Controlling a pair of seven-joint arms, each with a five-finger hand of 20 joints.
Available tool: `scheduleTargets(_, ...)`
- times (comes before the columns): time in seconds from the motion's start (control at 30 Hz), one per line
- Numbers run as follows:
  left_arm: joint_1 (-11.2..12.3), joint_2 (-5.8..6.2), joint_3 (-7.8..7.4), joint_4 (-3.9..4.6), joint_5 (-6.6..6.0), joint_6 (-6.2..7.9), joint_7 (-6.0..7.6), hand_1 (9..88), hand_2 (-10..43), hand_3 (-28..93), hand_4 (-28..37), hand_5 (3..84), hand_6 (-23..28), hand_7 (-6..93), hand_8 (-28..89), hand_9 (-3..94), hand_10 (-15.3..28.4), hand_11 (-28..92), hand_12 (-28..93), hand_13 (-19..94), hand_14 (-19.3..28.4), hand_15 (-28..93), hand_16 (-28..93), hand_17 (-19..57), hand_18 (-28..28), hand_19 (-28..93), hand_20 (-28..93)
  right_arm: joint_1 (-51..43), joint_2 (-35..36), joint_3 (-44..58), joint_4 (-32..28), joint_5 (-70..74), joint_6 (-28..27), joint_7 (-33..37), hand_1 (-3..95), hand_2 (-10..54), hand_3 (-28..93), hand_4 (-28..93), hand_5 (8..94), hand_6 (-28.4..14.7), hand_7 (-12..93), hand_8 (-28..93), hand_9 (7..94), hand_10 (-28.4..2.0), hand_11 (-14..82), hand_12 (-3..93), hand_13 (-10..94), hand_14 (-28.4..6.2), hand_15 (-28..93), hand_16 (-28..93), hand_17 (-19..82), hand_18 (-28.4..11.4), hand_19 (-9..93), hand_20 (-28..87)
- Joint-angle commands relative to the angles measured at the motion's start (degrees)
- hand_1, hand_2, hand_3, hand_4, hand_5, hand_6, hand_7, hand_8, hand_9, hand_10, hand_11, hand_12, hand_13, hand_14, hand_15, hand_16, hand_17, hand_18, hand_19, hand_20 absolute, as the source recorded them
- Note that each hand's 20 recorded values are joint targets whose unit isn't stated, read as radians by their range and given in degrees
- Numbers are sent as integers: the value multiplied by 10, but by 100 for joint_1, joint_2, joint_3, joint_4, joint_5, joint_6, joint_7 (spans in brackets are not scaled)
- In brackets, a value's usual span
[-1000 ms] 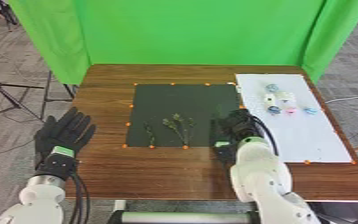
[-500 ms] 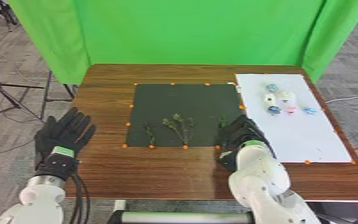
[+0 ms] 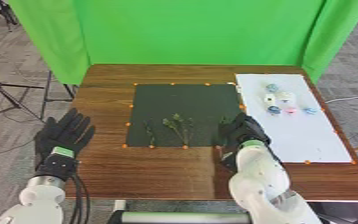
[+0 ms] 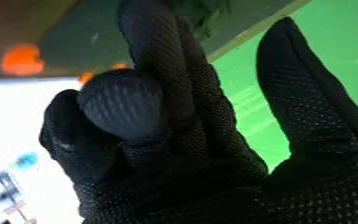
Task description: Arrange flowers
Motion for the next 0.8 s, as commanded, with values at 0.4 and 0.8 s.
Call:
scheduleTargets(0.4, 65, -21, 40, 14, 133, -57, -126, 273, 192, 731, -283, 430, 74, 265, -126, 424, 143, 315, 131, 319, 160, 523, -82, -34, 158, 451, 123, -62, -81, 144, -151, 583, -1201, -431, 261, 99, 693, -181, 619, -85, 97, -85, 625, -257, 94, 137, 795, -115, 566, 285, 526, -226, 932, 364)
scheduleTargets(0.8, 44, -44, 82, 41, 72, -85, -146, 272, 194, 727, -283, 433, 73, 265, -126, 421, 142, 313, 133, 316, 160, 521, -82, -35, 156, 448, 121, 81, -168, 74, 11, 563, -1318, -483, 253, 108, 679, -177, 591, -87, 91, -89, 571, -252, 87, 130, 748, -138, 582, 269, 483, -243, 932, 324)
